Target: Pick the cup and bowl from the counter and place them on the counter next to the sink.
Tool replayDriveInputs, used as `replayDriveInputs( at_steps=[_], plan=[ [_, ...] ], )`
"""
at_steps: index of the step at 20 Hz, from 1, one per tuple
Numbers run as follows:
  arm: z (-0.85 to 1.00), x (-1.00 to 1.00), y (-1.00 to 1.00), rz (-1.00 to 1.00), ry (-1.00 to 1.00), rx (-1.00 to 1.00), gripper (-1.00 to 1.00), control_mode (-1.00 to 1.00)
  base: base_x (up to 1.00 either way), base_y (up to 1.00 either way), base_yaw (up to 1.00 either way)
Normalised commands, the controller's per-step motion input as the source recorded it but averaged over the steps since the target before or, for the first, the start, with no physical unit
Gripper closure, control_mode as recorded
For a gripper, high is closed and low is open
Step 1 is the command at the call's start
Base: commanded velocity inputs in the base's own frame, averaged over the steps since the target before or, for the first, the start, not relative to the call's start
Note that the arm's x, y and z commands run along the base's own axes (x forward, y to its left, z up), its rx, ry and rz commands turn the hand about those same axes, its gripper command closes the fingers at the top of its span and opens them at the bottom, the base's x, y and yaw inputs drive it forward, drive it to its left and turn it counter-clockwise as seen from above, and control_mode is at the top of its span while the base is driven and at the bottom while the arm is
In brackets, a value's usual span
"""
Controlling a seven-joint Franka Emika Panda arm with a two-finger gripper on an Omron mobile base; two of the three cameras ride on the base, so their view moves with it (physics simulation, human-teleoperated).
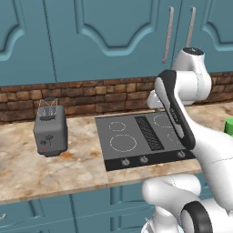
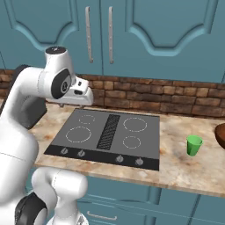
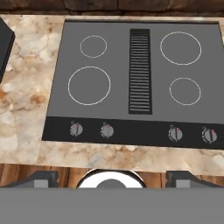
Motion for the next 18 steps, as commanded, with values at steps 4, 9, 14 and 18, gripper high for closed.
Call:
replayDriveInputs(
  at_steps=[4,9,14,18],
  plan=[
    [0.00,-0.42,-0.18,-0.07,0.00,0.00,-1.00,-1.00,0.00,0.00,0.00],
    [0.00,-0.18,-0.32,-0.04,0.01,-0.03,-1.00,-1.00,0.00,0.00,0.00],
    [0.00,0.00,-0.45,-0.04,0.02,-0.02,-1.00,-1.00,0.00,0.00,0.00],
    [0.00,0.00,-0.56,-0.05,0.03,-0.01,-1.00,-1.00,0.00,0.00,0.00]
  ],
)
